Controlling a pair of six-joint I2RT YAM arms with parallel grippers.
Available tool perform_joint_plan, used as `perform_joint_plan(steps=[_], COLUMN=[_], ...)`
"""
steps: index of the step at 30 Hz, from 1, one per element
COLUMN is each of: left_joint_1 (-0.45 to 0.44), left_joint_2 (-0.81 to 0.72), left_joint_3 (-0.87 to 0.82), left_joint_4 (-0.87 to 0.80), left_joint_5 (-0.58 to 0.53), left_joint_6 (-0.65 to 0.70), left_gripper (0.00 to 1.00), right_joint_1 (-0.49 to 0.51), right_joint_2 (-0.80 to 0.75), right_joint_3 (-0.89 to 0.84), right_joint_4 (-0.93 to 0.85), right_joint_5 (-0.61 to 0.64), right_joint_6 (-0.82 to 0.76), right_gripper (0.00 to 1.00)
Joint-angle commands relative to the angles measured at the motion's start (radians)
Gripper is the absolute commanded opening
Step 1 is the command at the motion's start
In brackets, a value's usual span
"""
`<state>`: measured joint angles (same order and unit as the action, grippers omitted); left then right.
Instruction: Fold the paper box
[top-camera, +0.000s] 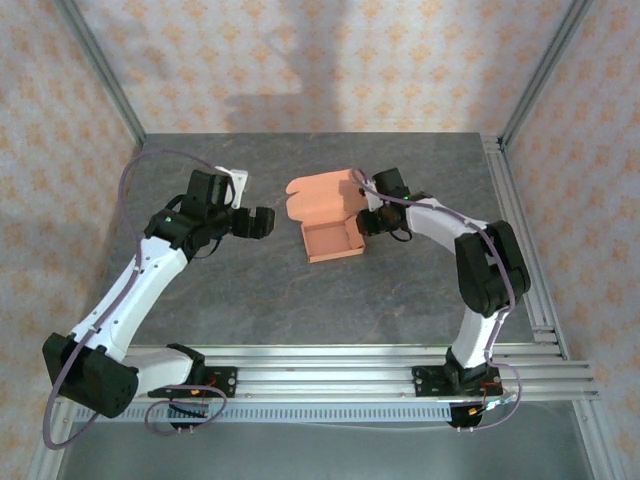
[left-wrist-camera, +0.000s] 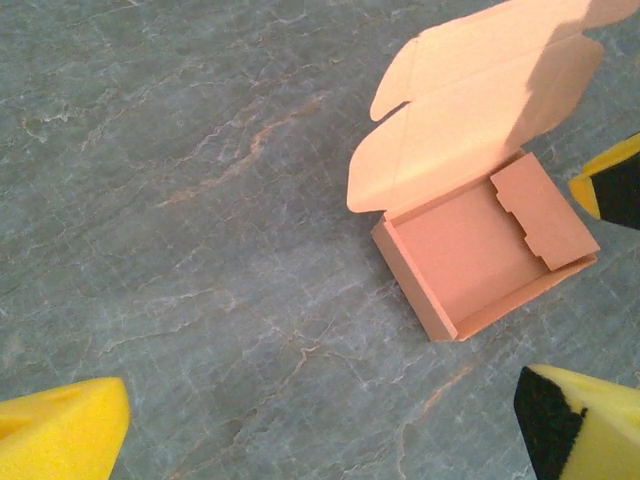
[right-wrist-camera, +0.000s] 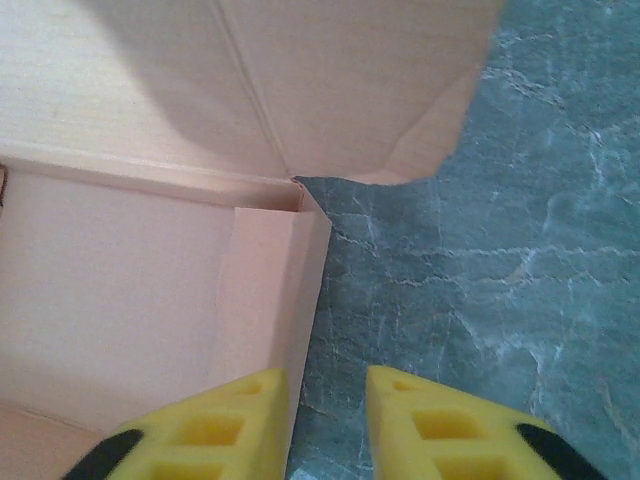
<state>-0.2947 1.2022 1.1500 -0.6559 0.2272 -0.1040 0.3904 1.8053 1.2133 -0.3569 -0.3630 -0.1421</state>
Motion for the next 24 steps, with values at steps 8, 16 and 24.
perform_joint_plan(steps=[8,16,24], left_joint_1=[-0.006,-0.006,-0.006], left_joint_2=[-0.034,-0.009,0.017], left_joint_3=[-0.103,-0.112,-0.121], left_joint_4=[0.087,0.088,0.113], left_joint_5=[-0.047,-0.042,-0.013], left_joint_6=[-0.025,-0.002,-0.019], left_gripper=[1.00,1.00,1.00], right_joint_1=[0.024,0.047,0.054], right_joint_2=[-0.001,0.040,0.012], right_joint_3=[0.009,-0.027,-0.090], right_joint_4=[0.100,0.137,0.212], right_joint_5=[0.008,0.043,0.078], right_joint_6=[0.153,0.175,0.208], right_gripper=[0.44,0.37,0.37])
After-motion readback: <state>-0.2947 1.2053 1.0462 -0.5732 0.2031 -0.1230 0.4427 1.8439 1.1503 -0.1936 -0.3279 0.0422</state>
